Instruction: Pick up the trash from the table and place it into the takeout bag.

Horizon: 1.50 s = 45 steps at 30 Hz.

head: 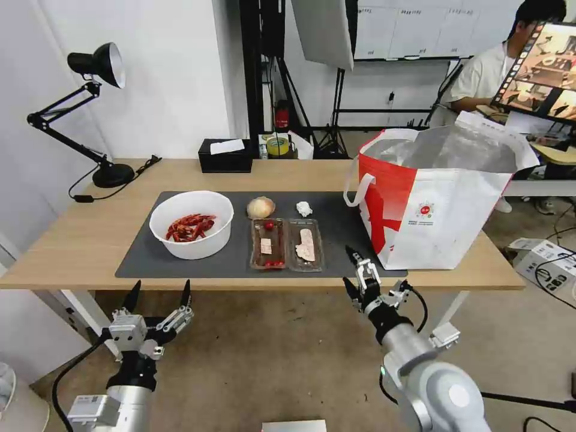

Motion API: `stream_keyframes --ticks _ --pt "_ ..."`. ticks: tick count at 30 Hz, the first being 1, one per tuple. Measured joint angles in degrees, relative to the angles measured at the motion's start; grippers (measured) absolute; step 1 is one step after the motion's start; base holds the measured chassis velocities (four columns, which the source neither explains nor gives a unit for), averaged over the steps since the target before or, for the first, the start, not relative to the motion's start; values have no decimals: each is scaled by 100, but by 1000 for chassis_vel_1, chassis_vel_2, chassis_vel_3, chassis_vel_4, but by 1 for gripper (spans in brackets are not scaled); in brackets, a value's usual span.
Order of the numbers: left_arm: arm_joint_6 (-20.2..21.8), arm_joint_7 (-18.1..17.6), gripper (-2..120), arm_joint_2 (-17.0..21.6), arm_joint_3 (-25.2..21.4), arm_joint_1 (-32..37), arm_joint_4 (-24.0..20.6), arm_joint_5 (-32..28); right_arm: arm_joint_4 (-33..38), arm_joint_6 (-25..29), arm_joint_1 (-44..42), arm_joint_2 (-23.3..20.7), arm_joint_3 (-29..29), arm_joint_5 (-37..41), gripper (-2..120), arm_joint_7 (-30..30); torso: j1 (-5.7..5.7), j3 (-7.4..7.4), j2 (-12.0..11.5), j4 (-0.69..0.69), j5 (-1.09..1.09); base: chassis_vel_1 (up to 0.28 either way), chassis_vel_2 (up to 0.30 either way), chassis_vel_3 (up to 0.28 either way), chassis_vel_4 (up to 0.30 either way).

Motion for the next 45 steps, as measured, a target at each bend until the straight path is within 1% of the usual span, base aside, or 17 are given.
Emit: stream_keyframes --ticks 3,9,15,20,30,36,41,44,45 --pt "12 -6 100 38 -35 18 3 16 9 176 136 49 -133 5 100 335 0 0 0 -1 0 0 0 0 0" --pt "61 -17 100 105 -71 22 32 19 -165 228 328 88 -291 -22 100 445 0 0 0 0 1 0 0 0 0" --pt "160 -37 100 177 -129 12 27 -29 -466 52 637 -41 -444 78 100 450 0 0 0 0 1 0 0 0 0" --pt "173 -45 100 147 -142 1 67 -36 -632 -27 831 -165 -560 139 100 526 0 0 0 0 1 0 0 0 0" --pt "176 -50 100 99 -194 -22 126 -25 -815 -197 1138 -163 -730 45 100 790 0 0 0 -1 1 0 0 0 0" --pt "176 -51 100 105 -228 -9 211 -20 -989 -276 1450 -192 -807 52 100 790 0 0 0 0 1 0 0 0 0" --pt "176 -51 100 119 -256 -10 211 -18 -1029 -311 1507 -154 -813 152 100 741 1 0 0 -1 1 0 0 0 0" --pt "176 -52 100 102 -262 -14 211 -10 -1134 -349 1411 -144 -783 415 100 369 0 0 0 0 1 0 0 0 0" --pt "176 -52 100 102 -262 -14 211 -10 -1134 -349 1411 -144 -783 415 100 369 0 0 0 0 1 0 0 0 0"
